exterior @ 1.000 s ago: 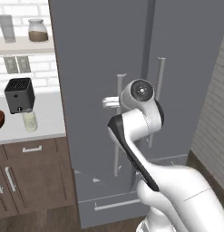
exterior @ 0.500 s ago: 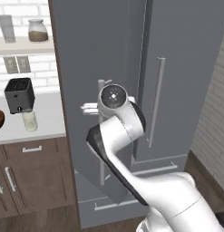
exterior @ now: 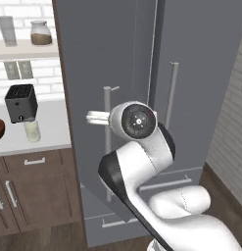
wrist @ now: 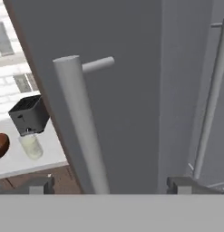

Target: Grab a lemon wedge from the fridge and one ice cube from the ice bowl, and put them in the glass of lemonade.

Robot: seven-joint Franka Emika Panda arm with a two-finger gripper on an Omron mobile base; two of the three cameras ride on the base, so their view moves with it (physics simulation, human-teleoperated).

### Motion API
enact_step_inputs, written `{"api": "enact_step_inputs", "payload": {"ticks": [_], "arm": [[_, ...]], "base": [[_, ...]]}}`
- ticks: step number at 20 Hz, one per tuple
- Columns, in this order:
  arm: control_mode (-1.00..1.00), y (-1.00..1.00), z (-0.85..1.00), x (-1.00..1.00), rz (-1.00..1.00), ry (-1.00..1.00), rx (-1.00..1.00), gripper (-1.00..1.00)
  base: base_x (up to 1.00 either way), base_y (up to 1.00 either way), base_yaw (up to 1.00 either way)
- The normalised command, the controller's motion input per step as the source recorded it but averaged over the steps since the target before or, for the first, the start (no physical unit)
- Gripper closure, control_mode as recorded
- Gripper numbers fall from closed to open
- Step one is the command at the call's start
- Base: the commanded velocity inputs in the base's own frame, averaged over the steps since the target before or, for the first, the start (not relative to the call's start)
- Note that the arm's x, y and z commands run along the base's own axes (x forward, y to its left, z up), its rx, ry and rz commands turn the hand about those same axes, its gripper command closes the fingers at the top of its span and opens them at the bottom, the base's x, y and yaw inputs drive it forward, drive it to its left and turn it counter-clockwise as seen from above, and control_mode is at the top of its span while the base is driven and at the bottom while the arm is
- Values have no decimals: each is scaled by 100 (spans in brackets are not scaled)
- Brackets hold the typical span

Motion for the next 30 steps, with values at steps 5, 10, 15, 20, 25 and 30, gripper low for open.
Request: {"api": "enact_step_inputs", "payload": {"ticks": [5, 10, 15, 20, 25, 30], "arm": [[-100, -62, 36, -80, 0, -19, 31, -100], [-100, -100, 13, -43, -3, -3, 56, -100], [-100, -100, 7, -5, -4, 1, 65, -100], [-100, -86, 0, 0, -4, 4, 63, -100], [-100, -25, -9, 26, -12, 1, 57, -100], [-100, 0, -17, 44, -7, 11, 51, -100]], "base": [[0, 0, 0], [0, 0, 0], [0, 0, 0], [0, 0, 0], [0, 0, 0], [0, 0, 0]]}}
